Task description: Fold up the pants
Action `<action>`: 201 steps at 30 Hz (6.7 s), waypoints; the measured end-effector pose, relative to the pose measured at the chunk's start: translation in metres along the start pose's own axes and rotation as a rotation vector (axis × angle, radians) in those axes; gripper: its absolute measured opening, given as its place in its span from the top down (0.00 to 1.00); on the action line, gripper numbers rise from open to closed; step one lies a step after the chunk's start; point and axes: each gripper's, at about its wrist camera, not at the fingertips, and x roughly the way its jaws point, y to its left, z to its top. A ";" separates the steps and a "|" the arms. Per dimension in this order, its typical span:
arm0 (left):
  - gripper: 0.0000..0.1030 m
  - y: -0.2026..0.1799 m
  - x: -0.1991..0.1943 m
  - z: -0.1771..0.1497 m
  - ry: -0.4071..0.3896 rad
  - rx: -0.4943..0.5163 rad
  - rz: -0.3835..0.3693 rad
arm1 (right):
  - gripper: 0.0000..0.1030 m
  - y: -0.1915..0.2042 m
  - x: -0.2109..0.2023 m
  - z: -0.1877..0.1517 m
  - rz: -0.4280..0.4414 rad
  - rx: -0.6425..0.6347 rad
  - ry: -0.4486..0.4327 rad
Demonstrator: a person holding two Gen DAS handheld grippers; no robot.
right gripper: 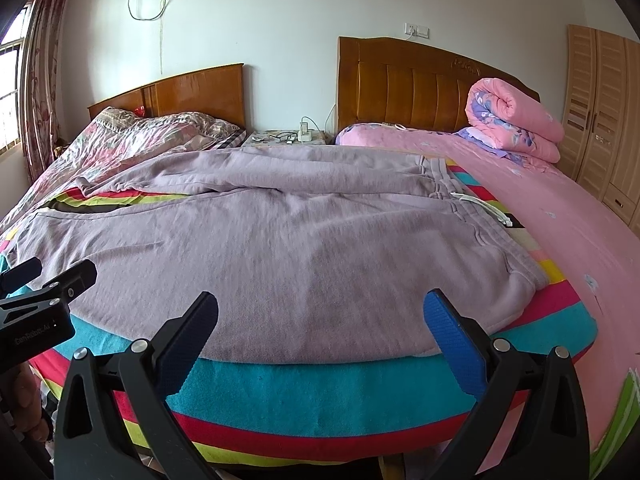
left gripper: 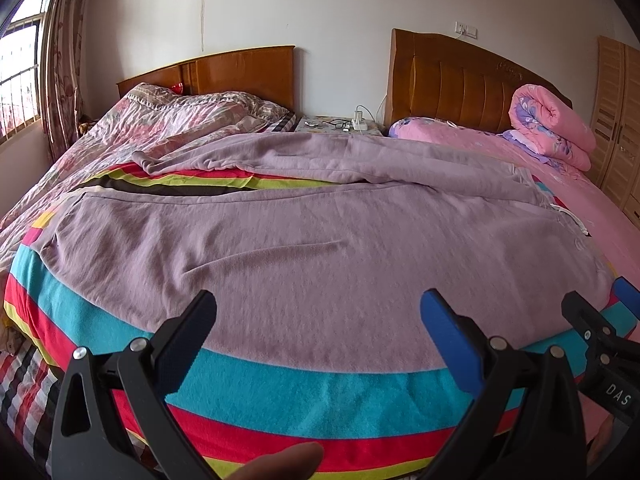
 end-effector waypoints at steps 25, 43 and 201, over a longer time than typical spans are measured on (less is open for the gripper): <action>0.01 -0.029 0.109 0.082 0.189 0.109 0.051 | 0.04 -0.038 0.106 0.085 -0.020 0.050 0.119; 0.01 -0.031 0.218 0.161 0.378 -0.050 -0.391 | 0.04 -0.061 0.330 0.253 0.451 -0.416 0.186; 0.77 0.135 0.076 0.001 0.307 -0.253 -0.311 | 0.91 -0.214 0.074 -0.017 0.157 0.454 0.266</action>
